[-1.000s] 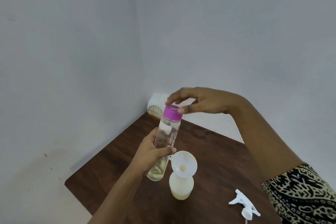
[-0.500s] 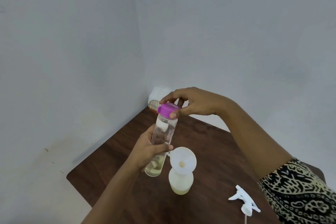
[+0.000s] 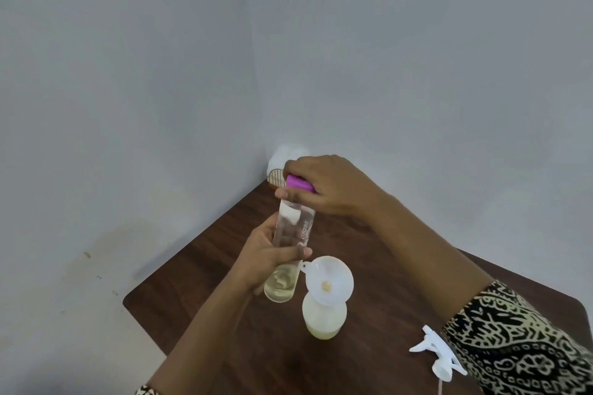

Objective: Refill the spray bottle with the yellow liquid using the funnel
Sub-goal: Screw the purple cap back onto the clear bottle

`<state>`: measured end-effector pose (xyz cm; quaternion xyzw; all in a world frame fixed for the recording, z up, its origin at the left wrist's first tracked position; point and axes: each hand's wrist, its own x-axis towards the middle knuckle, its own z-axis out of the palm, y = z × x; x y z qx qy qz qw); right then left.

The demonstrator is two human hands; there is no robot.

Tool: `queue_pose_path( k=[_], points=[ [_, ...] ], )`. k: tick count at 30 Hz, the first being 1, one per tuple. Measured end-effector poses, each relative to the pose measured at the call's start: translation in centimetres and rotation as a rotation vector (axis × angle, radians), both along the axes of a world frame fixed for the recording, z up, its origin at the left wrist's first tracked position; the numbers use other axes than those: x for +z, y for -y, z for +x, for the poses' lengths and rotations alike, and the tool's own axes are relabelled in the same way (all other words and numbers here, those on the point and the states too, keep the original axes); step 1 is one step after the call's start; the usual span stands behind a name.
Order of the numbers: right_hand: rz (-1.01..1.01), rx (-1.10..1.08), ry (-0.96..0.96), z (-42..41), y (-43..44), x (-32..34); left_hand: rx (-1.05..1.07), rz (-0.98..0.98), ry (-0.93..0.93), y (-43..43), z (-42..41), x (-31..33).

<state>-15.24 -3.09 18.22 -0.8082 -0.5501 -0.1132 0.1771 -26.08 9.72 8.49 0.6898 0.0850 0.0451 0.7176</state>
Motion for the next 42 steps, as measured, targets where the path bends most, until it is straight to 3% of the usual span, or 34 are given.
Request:
queue_pose_path(
  k=[5,12,14,18,20,25,28,30,33,36,42],
  points=[
    [0.129,-0.166,0.126,0.1,-1.5,-1.1,0.106,0.026,0.028,0.3,0.6,-0.5],
    [0.154,-0.323,0.065,-0.1,-2.8,-1.3,0.245,0.172,0.087,0.4,1.5,-0.9],
    [0.135,-0.323,-0.073,0.0,-2.4,-1.3,0.266,0.187,0.079,0.0,1.8,-0.9],
    [0.121,-0.230,-0.642,0.8,-1.0,-2.4,0.279,0.123,0.068,-1.1,2.9,-1.3],
    [0.148,-0.180,-0.819,0.8,-0.8,-3.9,0.241,0.161,0.077,-1.0,3.6,-1.7],
    [0.270,-0.299,-0.772,2.0,-1.4,-7.5,0.034,0.161,0.055,-1.1,6.1,-4.5],
    [0.264,-0.440,-0.749,4.9,-1.3,-9.9,0.042,0.549,-0.144,-2.5,7.8,-8.4],
    [0.283,-0.527,-0.787,7.6,-1.2,-11.9,0.084,0.628,-0.356,-3.6,8.9,-11.7],
    [0.310,-0.639,-0.834,12.0,-1.5,-14.4,-0.021,0.860,-0.588,-4.9,10.7,-16.0],
    [0.321,-0.692,-0.853,16.1,-2.7,-16.1,-0.100,0.973,-0.626,-5.5,12.5,-19.2],
    [0.340,-0.704,-0.847,23.6,-5.7,-17.2,-0.093,1.232,-0.470,-6.2,12.3,-23.3]
  ],
)
